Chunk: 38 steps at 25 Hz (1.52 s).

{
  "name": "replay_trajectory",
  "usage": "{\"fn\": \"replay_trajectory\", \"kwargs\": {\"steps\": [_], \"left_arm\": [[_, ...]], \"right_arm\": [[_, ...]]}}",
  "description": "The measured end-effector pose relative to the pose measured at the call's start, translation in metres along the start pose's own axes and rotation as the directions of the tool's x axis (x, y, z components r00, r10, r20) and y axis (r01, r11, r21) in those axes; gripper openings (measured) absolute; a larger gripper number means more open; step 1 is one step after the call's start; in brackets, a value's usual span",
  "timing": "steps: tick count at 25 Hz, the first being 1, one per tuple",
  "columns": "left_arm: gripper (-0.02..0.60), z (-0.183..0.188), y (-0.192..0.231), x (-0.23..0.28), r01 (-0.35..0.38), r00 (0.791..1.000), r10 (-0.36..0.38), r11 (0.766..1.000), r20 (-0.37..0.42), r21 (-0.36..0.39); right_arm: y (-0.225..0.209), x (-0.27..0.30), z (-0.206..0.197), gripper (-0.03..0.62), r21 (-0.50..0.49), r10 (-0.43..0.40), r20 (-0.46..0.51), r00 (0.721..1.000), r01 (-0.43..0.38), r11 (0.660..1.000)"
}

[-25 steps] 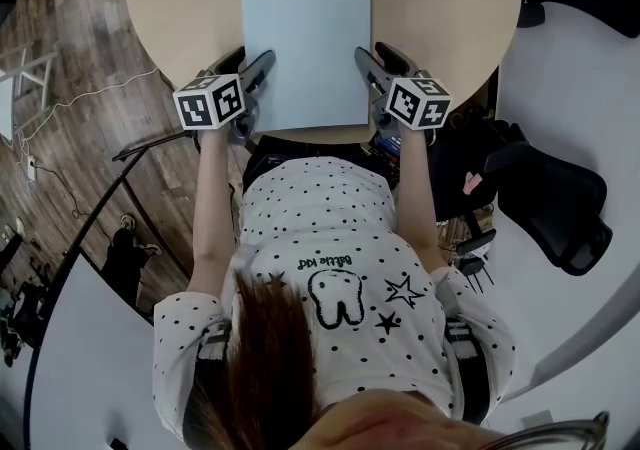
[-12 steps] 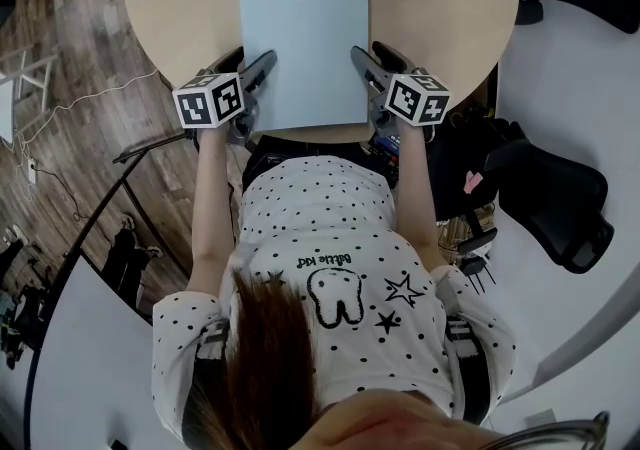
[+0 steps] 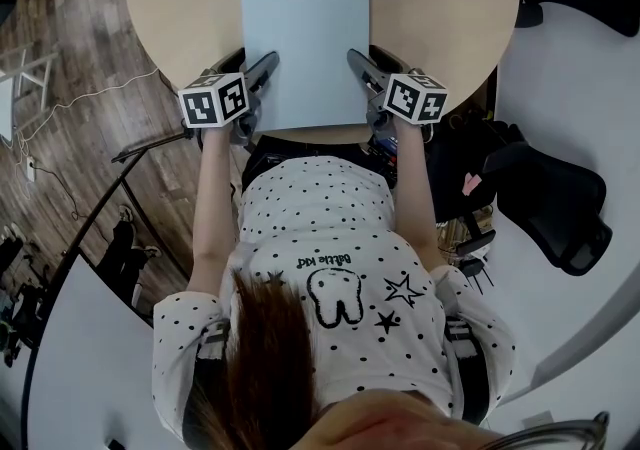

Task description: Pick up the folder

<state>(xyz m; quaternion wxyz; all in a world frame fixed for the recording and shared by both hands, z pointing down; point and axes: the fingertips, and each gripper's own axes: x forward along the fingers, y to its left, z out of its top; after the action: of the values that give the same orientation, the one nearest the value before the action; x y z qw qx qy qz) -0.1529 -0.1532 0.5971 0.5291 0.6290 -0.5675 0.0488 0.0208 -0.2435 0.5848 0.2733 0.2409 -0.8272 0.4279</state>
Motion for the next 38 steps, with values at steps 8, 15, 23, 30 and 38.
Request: {"fn": "replay_trajectory", "kwargs": {"steps": [8, 15, 23, 30, 38], "left_arm": [[0.291, 0.002, -0.002, -0.005, -0.012, 1.000, 0.012, 1.000, 0.023, -0.013], [0.291, 0.006, -0.008, -0.018, -0.029, 0.998, 0.029, 1.000, 0.048, -0.006], [0.291, 0.018, -0.016, -0.031, -0.047, 0.994, 0.044, 0.999, 0.103, 0.024], [0.291, 0.023, -0.028, -0.039, -0.049, 0.986, 0.042, 0.998, 0.159, 0.039], [0.291, 0.031, -0.040, -0.055, -0.036, 0.978, 0.023, 0.998, 0.207, 0.055]], "right_arm": [[0.004, -0.002, 0.003, 0.235, -0.020, -0.002, 0.009, 1.000, 0.002, 1.000], [0.018, -0.007, 0.011, 0.232, -0.081, 0.004, 0.013, 1.000, -0.003, 0.997], [0.030, -0.014, 0.020, 0.233, -0.131, 0.023, 0.042, 0.999, -0.017, 0.991], [0.036, -0.027, 0.028, 0.233, -0.175, 0.018, 0.093, 0.996, -0.001, 0.985], [0.052, -0.041, 0.039, 0.225, -0.229, 0.042, 0.128, 0.991, -0.012, 0.973]]}}
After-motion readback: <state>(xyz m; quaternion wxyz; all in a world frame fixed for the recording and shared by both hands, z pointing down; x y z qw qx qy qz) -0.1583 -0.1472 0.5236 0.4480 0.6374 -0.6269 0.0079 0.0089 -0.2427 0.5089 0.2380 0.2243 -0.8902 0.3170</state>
